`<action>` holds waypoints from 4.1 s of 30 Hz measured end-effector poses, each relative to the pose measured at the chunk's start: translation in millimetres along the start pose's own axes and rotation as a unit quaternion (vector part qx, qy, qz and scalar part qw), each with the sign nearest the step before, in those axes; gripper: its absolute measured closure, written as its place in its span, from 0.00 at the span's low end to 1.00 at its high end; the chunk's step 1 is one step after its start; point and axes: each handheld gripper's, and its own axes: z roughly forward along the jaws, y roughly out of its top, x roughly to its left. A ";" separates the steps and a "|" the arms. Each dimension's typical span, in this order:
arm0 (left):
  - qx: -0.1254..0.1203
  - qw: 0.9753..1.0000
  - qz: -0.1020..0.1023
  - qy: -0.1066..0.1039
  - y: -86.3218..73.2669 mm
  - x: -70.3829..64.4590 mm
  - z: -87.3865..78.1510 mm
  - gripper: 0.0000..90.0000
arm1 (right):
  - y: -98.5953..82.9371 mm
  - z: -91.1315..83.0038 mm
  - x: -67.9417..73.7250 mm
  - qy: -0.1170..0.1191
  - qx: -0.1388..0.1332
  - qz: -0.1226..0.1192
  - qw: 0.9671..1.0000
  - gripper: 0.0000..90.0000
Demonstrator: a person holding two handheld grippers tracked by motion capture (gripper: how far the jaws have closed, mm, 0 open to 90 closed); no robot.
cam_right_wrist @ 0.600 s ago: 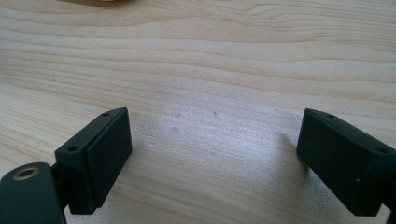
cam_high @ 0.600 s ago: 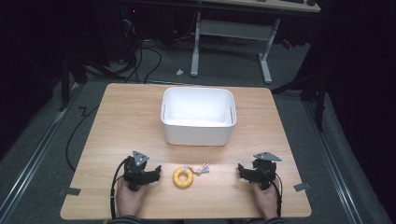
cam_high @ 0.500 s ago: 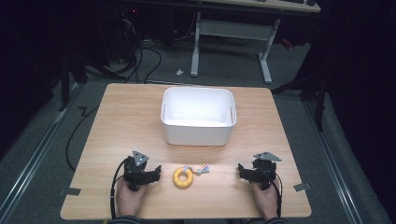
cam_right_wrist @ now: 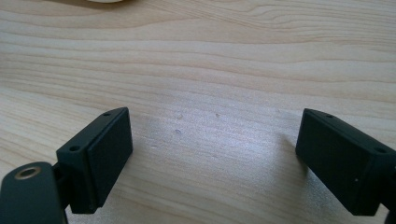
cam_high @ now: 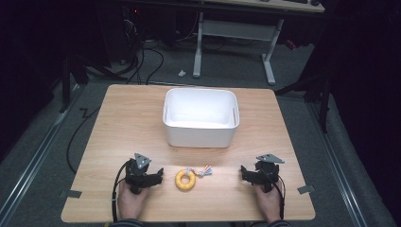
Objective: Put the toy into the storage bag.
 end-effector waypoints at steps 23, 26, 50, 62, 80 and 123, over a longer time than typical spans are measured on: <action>0.017 1.000 0.010 -0.008 5.0 -0.8 1.1 0.17 | -0.3 -1.0 3.2 0.009 -0.002 -0.010 1.000 0.16; 0.027 0.999 0.016 -0.016 6.8 -2.4 -0.1 0.19 | -0.4 -0.8 3.1 0.010 -0.003 -0.012 1.000 0.16; 0.022 0.996 0.028 -0.080 23.2 -15.1 -27.9 0.20 | -0.7 -1.4 4.5 0.014 -0.003 -0.016 1.000 0.16; 0.017 0.994 0.043 -0.098 34.1 -28.9 -34.1 0.24 | -0.8 -1.5 5.2 0.017 -0.003 -0.017 1.000 0.17; 0.053 0.988 0.066 -0.132 41.3 -50.3 -20.0 0.36 | -1.1 -1.6 5.7 0.019 -0.004 -0.021 1.000 0.17; 0.116 0.981 0.107 -0.110 44.2 -76.8 8.5 0.65 | -1.4 -2.0 6.3 0.021 -0.004 -0.021 1.000 0.17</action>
